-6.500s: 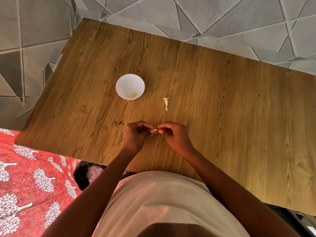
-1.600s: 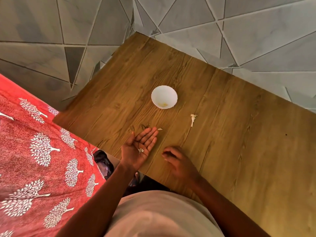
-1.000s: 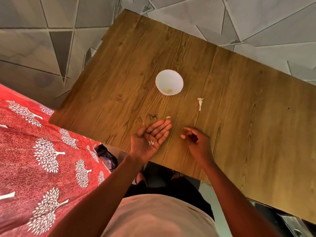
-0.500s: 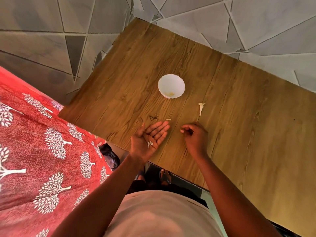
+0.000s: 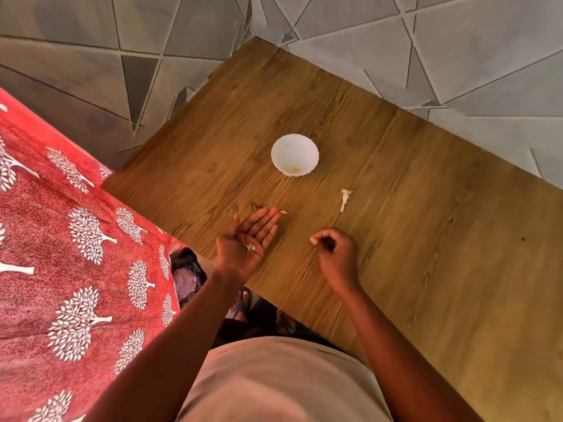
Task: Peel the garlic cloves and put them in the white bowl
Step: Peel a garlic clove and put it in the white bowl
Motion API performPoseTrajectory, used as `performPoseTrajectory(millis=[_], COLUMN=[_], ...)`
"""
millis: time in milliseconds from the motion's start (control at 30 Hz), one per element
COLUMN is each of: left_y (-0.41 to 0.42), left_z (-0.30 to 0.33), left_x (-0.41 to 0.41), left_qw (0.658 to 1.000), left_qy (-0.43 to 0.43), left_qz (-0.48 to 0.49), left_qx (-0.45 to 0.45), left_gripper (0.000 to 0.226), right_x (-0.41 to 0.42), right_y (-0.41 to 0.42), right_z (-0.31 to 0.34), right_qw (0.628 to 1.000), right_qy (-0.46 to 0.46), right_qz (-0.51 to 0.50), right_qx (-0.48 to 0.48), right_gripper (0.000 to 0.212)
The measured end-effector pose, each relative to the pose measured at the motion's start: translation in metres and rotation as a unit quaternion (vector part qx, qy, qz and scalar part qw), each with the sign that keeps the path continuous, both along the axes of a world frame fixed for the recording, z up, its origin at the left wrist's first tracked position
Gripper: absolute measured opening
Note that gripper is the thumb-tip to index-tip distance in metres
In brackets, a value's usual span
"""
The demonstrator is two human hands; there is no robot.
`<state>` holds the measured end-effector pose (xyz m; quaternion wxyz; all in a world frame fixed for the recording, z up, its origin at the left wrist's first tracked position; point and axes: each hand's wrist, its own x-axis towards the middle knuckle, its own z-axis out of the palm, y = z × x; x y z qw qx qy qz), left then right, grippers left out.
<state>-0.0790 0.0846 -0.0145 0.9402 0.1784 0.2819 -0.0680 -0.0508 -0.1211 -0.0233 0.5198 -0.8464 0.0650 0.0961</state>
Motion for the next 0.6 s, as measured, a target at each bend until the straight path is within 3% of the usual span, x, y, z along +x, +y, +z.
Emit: performPoseTrajectory(millis=[167, 300, 600], left_y=[-0.004, -0.004, 0.007], left_z=[-0.003, -0.002, -0.005], left_x=[-0.002, -0.002, -0.009], left_qw=[1.0, 1.0, 1.0], left_qy=[-0.003, -0.006, -0.01], left_qz=[0.022, 0.021, -0.016], left_qx=[0.008, 0.02, -0.005], left_gripper=[0.063, 0.062, 0.062], right_x=[0.006, 0.002, -0.017], right_y=[-0.006, -0.005, 0.018], right_z=[0.003, 0.004, -0.009], right_qw=[1.0, 0.997, 0.987], right_qy=[-0.008, -0.03, -0.083], right_qz=[0.016, 0.048, 0.114], right_qx=[0.024, 0.05, -0.072], right_gripper=[0.013, 0.028, 0.021])
